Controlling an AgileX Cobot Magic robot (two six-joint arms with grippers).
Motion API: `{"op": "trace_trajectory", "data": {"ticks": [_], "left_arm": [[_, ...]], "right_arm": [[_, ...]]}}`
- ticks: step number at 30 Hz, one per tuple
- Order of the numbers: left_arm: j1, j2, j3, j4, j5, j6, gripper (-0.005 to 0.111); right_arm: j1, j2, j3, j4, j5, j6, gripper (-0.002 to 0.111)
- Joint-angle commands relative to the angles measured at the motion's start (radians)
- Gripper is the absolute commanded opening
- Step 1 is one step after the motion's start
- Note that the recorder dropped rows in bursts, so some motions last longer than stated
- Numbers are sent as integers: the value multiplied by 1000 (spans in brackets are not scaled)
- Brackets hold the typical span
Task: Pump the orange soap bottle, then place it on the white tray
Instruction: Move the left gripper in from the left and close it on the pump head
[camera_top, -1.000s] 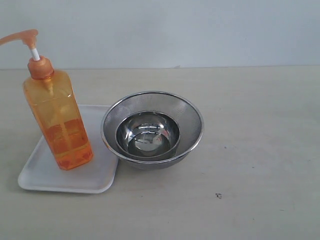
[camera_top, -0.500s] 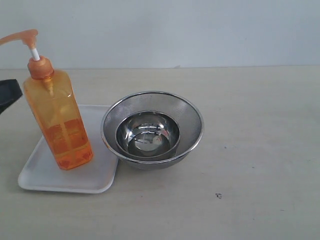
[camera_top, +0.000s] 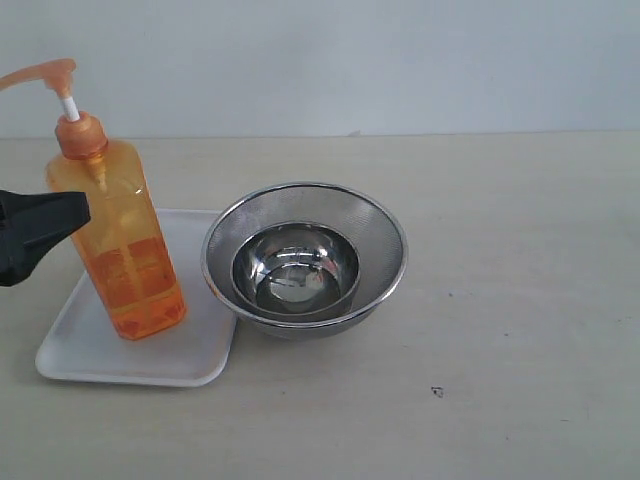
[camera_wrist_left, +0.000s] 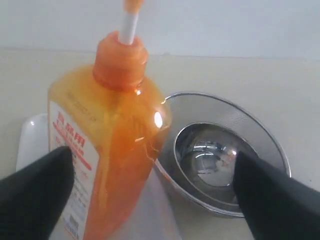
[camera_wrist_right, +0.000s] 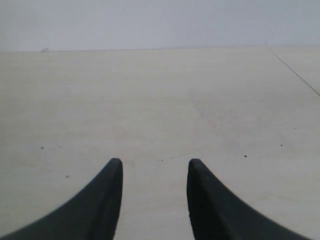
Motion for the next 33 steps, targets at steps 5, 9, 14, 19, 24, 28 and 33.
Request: {"op": "trace_trajectory", "data": {"ticks": [5,9,14,19,24,28,33], "left_arm": [[0,57,-94,-2,32,93,81],[0,136,-133,-2,47,135,81],[0,218,-176,-2,45,151,76],[0,255,-233,-2,43,151,73],[0,294,-248,-2,2,159,73],[0,334,-253,-2,10,173,73],[0,363,-278,-2,18,175,64]], "right_arm": [[-2,-4,-1,3,-3,-4,38],[-2,-4,-1,3,-3,-4,38],[-2,-4,-1,3,-3,-4,38],[-2,-4,-1,3,-3,-4,38],[-2,-4,-1,3,-3,-4,38],[-2,-4,-1,3,-3,-4,38],[-2,-4,-1,3,-3,-4,38]]}}
